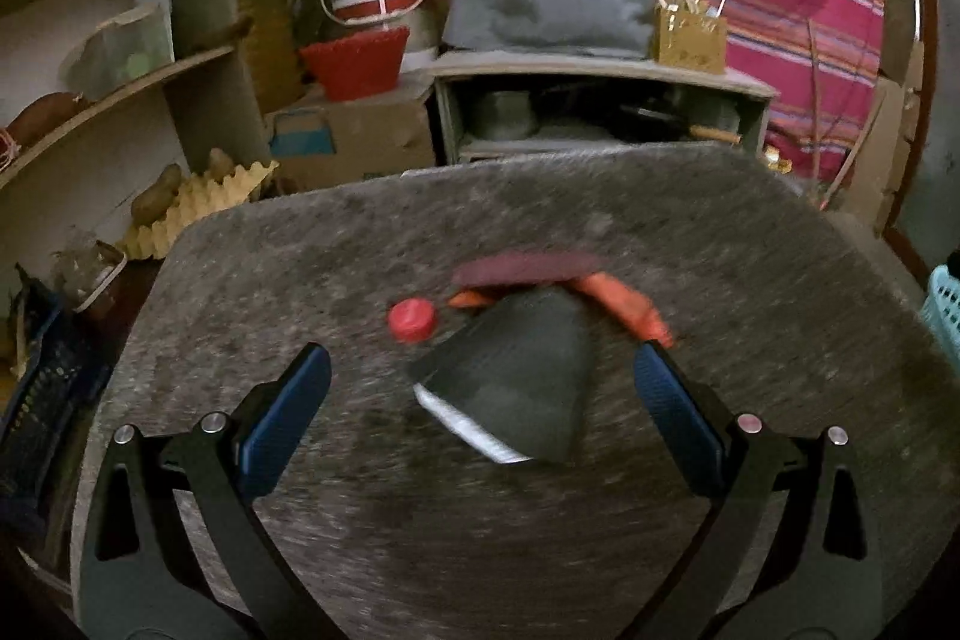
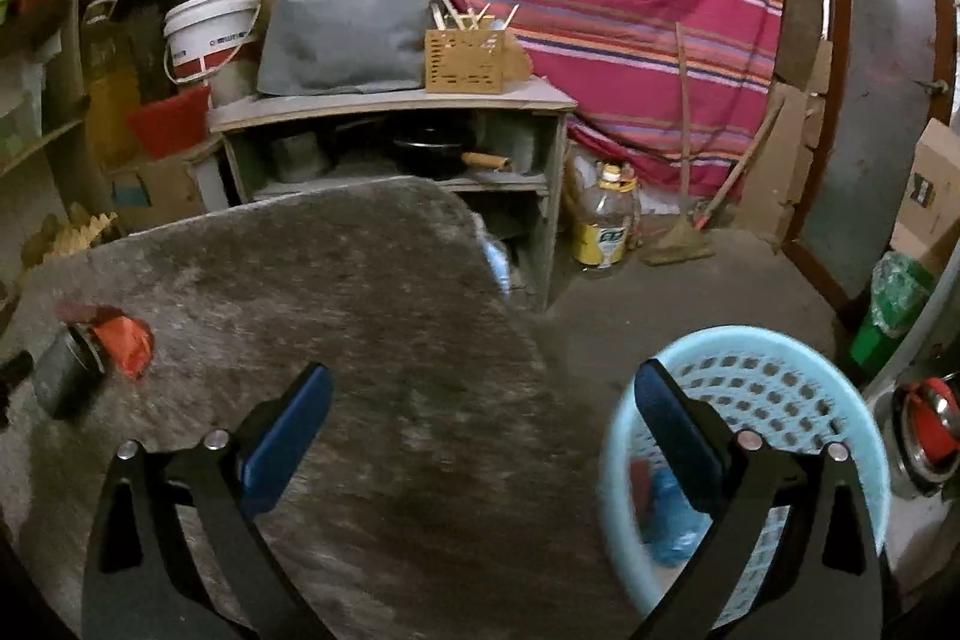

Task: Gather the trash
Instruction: 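Grasp the black ribbed cup on the table with the left gripper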

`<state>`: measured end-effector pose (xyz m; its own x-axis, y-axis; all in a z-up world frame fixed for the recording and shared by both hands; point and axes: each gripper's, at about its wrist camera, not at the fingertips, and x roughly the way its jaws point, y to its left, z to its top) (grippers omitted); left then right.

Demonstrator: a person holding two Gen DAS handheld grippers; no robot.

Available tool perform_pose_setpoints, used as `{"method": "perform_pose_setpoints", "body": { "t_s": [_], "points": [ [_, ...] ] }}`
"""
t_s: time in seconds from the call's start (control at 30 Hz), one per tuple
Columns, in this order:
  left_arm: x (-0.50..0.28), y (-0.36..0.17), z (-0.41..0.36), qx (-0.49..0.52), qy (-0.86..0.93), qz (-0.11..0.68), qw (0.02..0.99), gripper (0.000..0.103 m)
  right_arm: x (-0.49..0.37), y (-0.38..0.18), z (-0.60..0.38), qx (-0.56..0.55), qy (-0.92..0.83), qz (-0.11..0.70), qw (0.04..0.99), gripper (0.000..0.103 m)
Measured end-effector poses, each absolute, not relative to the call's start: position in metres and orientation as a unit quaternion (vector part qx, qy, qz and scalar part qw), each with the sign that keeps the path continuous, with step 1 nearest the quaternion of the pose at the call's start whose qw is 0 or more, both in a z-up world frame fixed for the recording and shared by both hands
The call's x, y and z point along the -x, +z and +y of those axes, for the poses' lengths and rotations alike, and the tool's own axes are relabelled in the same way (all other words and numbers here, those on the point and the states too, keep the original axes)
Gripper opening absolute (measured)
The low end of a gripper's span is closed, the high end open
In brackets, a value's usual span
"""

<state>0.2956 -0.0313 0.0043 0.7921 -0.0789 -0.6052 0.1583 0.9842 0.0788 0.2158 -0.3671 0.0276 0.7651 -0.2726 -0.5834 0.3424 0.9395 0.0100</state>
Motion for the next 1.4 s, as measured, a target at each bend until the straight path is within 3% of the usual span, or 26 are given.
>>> {"method": "perform_pose_setpoints", "body": {
  "t_s": [0.47,0.73,0.97,1.0,1.07,1.4],
  "points": [
    [-0.326,-0.026,-0.042,-0.095,-0.099,0.344,0.929,0.098,-0.259,0.015,-0.328,-0.048,-0.136,0.328,0.934,0.099],
    [-0.344,-0.038,-0.038,-0.064,-0.122,0.379,0.915,0.098,-0.267,0.007,-0.325,-0.059,-0.129,0.34,0.93,0.099],
    [-0.34,-0.035,-0.048,-0.083,-0.125,0.365,0.919,0.094,-0.268,0.008,-0.312,-0.04,-0.121,0.339,0.932,0.099],
    [-0.338,-0.035,-0.049,-0.088,-0.123,0.363,0.92,0.093,-0.268,0.008,-0.308,-0.035,-0.119,0.34,0.932,0.099],
    [-0.334,-0.032,-0.052,-0.098,-0.125,0.356,0.921,0.079,-0.268,0.009,-0.303,-0.026,-0.115,0.34,0.933,0.099],
    [-0.303,-0.007,-0.035,-0.1,-0.117,0.328,0.932,0.054,-0.272,0.007,-0.276,-0.013,-0.092,0.344,0.934,0.099]
  ]
}}
